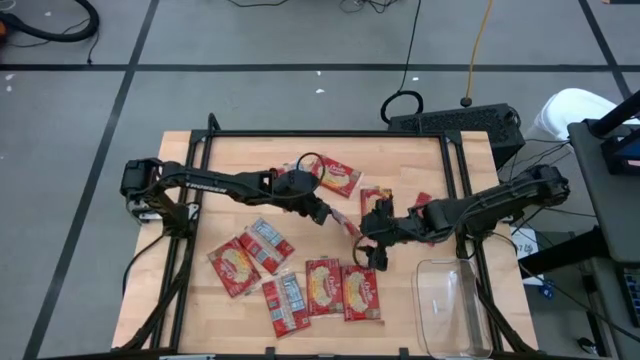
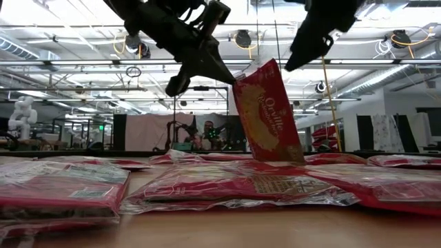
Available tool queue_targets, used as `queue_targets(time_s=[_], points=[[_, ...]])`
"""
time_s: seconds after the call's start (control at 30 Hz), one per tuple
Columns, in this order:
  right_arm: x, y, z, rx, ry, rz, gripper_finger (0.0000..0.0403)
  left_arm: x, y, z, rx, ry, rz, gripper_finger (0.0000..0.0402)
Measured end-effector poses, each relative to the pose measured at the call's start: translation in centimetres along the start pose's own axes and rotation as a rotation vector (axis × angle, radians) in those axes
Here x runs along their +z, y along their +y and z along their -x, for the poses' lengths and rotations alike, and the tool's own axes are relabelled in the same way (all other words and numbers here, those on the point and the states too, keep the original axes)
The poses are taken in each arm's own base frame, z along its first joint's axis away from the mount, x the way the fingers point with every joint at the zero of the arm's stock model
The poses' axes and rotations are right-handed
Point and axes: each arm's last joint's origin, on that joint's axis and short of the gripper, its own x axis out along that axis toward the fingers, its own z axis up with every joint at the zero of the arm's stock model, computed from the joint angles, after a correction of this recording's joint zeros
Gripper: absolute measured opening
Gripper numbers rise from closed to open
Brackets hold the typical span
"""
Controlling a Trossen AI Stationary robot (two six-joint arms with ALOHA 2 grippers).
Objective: Sort popcorn bags into baskets
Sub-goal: Put the popcorn bag into the transparent bin
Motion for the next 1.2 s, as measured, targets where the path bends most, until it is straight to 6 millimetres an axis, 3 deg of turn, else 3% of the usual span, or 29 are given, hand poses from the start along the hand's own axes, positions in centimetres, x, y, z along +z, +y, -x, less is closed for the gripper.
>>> queue_targets(time_s=[0.23, 0.5, 1.03, 1.2], points=[[-1.5, -0.5, -1.3, -0.13, -0.08, -0.004, 0.0286, 0.9, -0.1, 0.1, -0.056, -0.033, 0.07, 0.0], [-1.8, -1.8, -2.3, -0.18, -0.141, -0.03, 0.0268, 0.9, -0.2, 0.1, -0.064, -0.031, 0.087, 0.0], [-1.9, -2.0, -2.2, -0.145, -0.126, -0.048, 0.0057, 0.5, -0.6, 0.0, -0.083, -0.029, 0.042, 0.0003], [-2.0, -1.9, -2.2, -0.099, -0.105, -0.081, 0.001, 0.2, -1.1, 0.0, -0.11, -0.016, -0.057, 0.0058]])
